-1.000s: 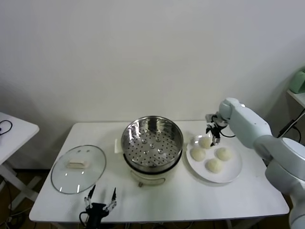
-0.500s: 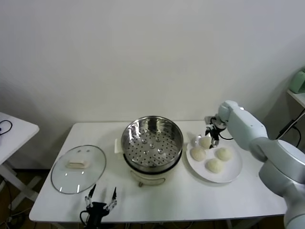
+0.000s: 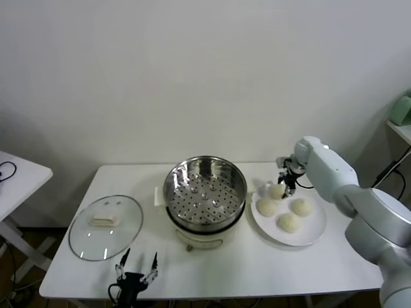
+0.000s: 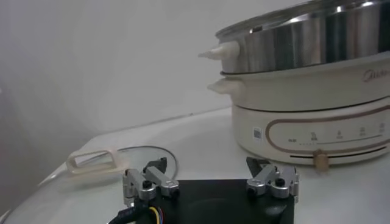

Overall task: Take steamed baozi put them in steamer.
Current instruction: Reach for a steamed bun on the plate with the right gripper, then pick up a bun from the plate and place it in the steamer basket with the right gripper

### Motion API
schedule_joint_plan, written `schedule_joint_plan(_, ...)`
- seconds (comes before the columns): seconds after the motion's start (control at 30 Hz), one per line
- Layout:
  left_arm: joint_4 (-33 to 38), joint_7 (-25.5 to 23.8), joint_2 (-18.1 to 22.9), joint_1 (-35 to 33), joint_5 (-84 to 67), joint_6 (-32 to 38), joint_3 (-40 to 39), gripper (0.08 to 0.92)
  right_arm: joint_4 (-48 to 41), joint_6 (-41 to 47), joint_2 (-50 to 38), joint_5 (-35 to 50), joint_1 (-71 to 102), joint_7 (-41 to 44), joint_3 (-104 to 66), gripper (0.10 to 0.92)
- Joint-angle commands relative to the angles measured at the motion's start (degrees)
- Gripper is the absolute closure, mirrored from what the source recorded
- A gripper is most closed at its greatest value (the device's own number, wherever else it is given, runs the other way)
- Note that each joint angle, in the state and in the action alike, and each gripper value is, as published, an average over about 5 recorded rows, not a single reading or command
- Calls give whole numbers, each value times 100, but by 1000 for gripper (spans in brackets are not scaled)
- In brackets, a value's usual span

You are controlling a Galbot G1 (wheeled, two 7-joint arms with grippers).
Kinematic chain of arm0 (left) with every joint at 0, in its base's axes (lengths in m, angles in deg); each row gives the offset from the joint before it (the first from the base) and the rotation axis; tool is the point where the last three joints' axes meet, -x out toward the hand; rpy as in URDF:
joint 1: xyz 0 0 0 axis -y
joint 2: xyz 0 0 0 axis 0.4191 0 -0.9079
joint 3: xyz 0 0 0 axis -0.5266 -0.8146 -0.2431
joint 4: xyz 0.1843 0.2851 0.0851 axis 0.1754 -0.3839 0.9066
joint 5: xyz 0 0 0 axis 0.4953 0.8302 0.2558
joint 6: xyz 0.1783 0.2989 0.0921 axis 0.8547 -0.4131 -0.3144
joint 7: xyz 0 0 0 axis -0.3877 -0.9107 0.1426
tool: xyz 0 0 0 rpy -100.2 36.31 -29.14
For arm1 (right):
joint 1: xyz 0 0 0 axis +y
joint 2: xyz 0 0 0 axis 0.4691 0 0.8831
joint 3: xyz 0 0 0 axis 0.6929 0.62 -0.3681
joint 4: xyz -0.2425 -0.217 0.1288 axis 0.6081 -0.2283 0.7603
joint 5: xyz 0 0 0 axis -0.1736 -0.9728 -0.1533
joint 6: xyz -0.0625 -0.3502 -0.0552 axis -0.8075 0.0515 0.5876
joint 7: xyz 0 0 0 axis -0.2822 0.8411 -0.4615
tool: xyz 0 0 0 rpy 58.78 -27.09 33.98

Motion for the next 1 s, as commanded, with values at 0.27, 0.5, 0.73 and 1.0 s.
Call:
schedule_joint_plan(0.27,102,16,16,-93,23,5,62,177,1841,-247,-916,1942,-1499,113,2275,422)
schedule_joint_plan(0.5,118,27,58,-85,60,3,57,177,3373,-385,-1234,3509,-2999,269,3374,423)
schedule_joint_plan(0.73,57,59,79,-76,117,52,28,177,4511,-1299,-1054,4415,-4020,440,4178,432)
schedule_joint_plan(1.0,-3,85,101,-14,141,87,42,177,4747,-2774,-26,3516,-4243,123,4644,431)
